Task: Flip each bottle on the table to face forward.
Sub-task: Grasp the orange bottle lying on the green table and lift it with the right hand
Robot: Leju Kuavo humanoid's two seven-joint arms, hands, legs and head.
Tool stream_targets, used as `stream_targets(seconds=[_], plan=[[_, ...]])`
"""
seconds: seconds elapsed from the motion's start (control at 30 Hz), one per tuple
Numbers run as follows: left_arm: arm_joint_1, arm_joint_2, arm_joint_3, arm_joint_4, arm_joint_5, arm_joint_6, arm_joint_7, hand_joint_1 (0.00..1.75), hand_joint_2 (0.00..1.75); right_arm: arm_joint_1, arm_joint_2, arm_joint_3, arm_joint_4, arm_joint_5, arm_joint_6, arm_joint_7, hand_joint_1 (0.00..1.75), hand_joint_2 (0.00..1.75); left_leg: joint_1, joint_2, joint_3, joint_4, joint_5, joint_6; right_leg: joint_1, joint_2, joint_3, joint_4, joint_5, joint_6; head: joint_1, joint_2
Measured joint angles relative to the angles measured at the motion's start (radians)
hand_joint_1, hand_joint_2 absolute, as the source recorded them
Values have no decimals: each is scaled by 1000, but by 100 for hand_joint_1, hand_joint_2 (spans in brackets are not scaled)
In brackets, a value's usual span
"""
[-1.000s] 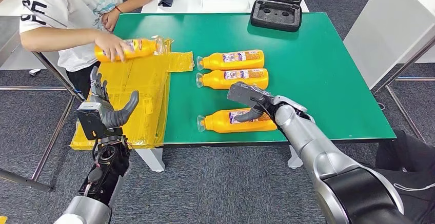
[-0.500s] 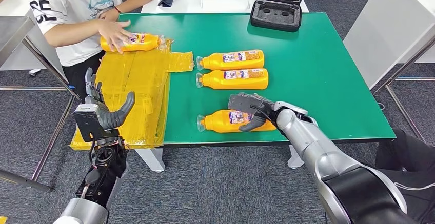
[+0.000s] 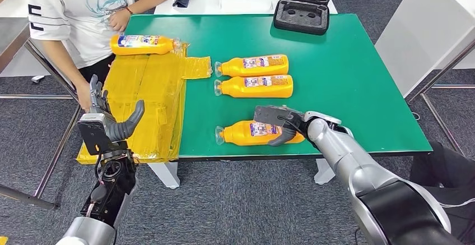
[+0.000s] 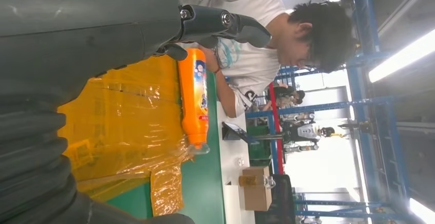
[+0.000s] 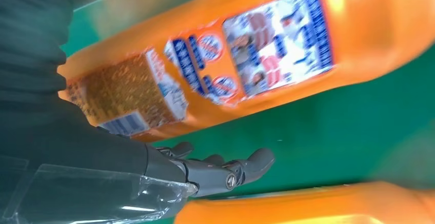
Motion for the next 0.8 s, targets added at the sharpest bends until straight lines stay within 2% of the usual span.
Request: stream_targets(seconds=[0.8], plan=[[9,-8,0,20,15,-7,8,0,175,7,-59,55,39,19,-37,77,0,175,0,0,0,0,0,0,0,0,0,0,0,0,0,0]])
